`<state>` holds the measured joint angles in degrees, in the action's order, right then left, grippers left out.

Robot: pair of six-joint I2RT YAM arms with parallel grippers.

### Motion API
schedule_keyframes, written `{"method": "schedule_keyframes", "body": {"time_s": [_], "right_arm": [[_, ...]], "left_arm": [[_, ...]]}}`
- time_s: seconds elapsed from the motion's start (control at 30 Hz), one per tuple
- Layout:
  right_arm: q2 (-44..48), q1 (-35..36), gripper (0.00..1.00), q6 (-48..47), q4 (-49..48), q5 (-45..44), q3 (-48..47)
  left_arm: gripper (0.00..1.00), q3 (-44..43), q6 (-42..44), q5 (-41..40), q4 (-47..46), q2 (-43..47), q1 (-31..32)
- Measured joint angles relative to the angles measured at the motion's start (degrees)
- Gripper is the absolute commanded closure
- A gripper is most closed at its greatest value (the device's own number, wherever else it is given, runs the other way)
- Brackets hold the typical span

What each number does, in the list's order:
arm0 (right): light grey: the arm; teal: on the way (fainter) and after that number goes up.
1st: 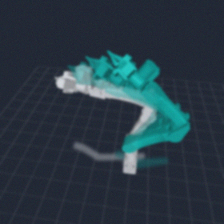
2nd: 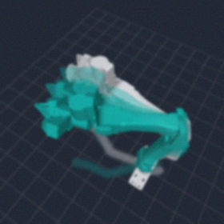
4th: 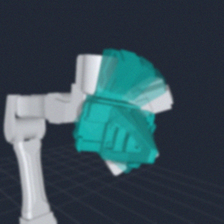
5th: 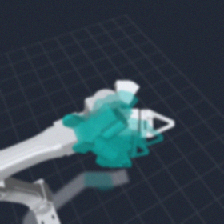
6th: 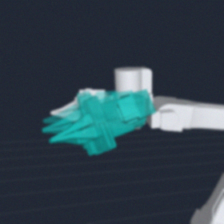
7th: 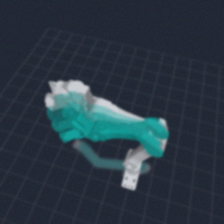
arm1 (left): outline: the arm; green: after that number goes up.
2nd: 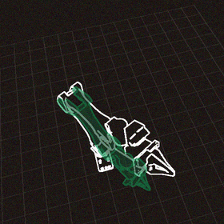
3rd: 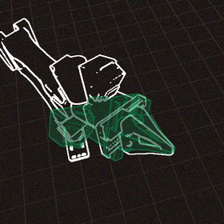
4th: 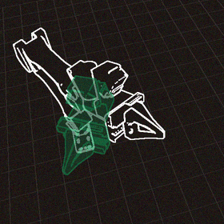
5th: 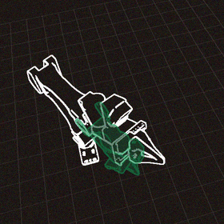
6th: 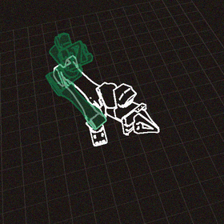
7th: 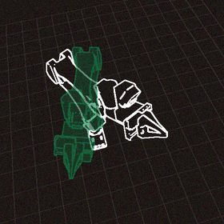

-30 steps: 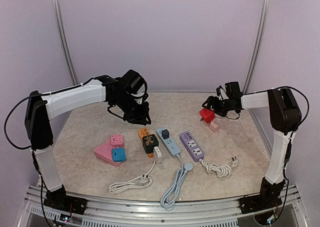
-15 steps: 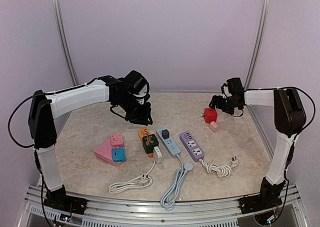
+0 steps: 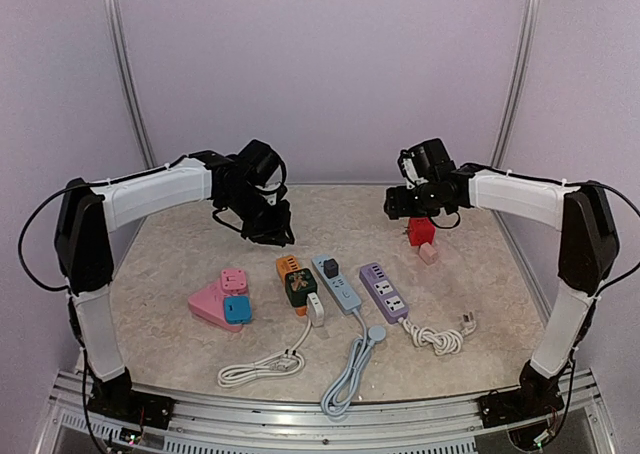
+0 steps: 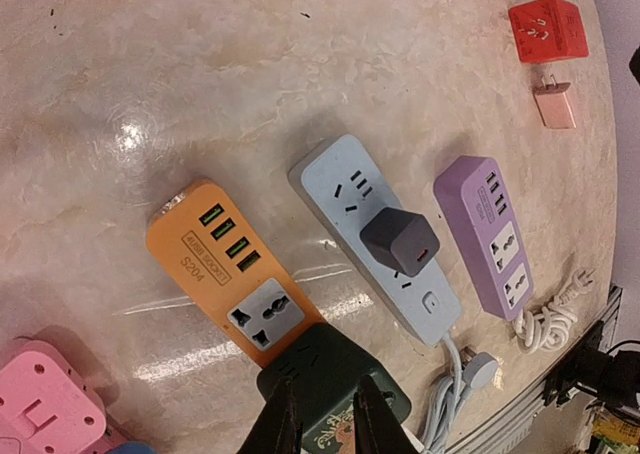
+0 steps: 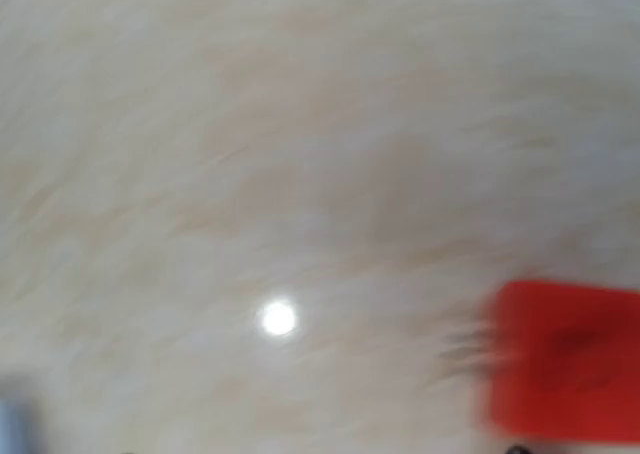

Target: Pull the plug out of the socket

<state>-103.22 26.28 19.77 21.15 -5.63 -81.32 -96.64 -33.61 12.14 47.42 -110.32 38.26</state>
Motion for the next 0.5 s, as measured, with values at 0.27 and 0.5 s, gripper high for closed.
{"method": "schedule_keyframes", "body": {"time_s": [0.27,0.5], "right_arm": [[-4.26,13.00,0.36,1.09,3.61,-1.70,-6.80],[-11.98,18.82,0.42,2.03,6.45,-3.13,-13.86]], "left_arm": [[0.81,2.08,-0.02,2.47,-1.29,0.00,-3.87],[0.81,2.43,-0.02,3.96,-3.21,-0.46,-4.11]]}}
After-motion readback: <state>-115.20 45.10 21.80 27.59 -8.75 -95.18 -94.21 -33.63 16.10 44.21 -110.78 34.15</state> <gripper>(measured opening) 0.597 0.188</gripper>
